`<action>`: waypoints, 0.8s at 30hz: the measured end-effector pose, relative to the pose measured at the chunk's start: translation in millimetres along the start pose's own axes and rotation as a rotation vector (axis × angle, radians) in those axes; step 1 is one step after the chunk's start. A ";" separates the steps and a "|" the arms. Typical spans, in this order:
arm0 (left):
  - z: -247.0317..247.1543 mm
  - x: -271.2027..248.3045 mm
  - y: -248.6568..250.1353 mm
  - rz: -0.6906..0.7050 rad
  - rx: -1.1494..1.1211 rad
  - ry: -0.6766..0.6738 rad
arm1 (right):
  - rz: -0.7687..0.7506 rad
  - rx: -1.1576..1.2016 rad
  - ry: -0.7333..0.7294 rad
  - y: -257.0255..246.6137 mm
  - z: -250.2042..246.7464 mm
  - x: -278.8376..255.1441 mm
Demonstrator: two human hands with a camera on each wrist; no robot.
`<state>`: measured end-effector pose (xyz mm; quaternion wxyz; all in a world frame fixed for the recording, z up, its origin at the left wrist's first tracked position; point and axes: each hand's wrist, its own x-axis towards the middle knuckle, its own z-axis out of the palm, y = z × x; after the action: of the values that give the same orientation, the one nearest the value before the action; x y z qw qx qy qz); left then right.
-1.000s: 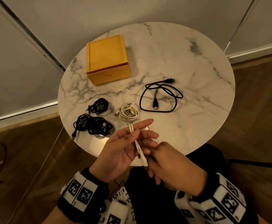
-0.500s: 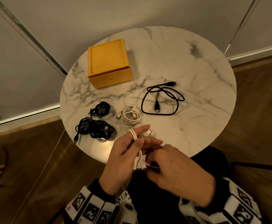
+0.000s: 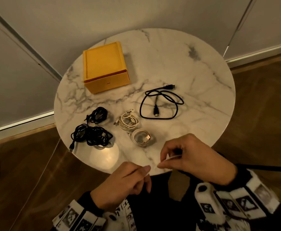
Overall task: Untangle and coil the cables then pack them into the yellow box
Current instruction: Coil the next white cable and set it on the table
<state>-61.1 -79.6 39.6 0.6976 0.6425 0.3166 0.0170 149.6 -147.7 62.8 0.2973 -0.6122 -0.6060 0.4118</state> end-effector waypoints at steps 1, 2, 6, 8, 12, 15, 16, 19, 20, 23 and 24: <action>0.5 -1.3 -1.4 -0.008 -0.100 -0.005 | 0.005 0.124 0.011 3.1 -1.8 1.5; 2.0 -1.7 -0.9 -0.023 -0.159 -0.017 | -0.003 0.209 0.026 6.0 -1.5 3.3; 3.7 -2.8 0.1 -0.067 -0.227 -0.078 | -0.085 0.400 0.051 11.0 7.4 15.6; 2.7 0.1 1.4 -0.078 -0.296 -0.097 | -0.103 0.454 0.072 13.1 7.6 20.9; 1.7 6.7 9.3 -0.001 -0.437 -0.205 | -0.122 0.612 0.156 15.2 16.6 32.5; 4.4 9.3 18.2 0.110 -0.595 -0.249 | -0.076 0.711 0.219 14.2 30.8 36.4; 3.7 10.4 20.7 0.145 -0.696 -0.258 | -0.059 0.735 0.225 14.0 35.5 35.6; -4.7 16.0 24.0 0.250 -0.898 -0.253 | -0.038 0.675 0.189 12.2 48.6 29.9; -7.9 17.3 24.2 0.269 -0.936 -0.234 | -0.052 0.585 0.176 10.6 52.4 27.6; -15.8 19.5 26.1 0.295 -0.985 -0.114 | -0.089 0.238 0.146 5.6 59.5 23.8; -17.4 19.1 27.6 0.305 -0.991 -0.071 | -0.082 0.192 0.125 5.0 61.3 23.0</action>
<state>-43.3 -51.2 57.1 0.9180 0.2739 0.1494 0.2446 97.4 -133.8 25.6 0.4082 -0.5802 -0.5685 0.4167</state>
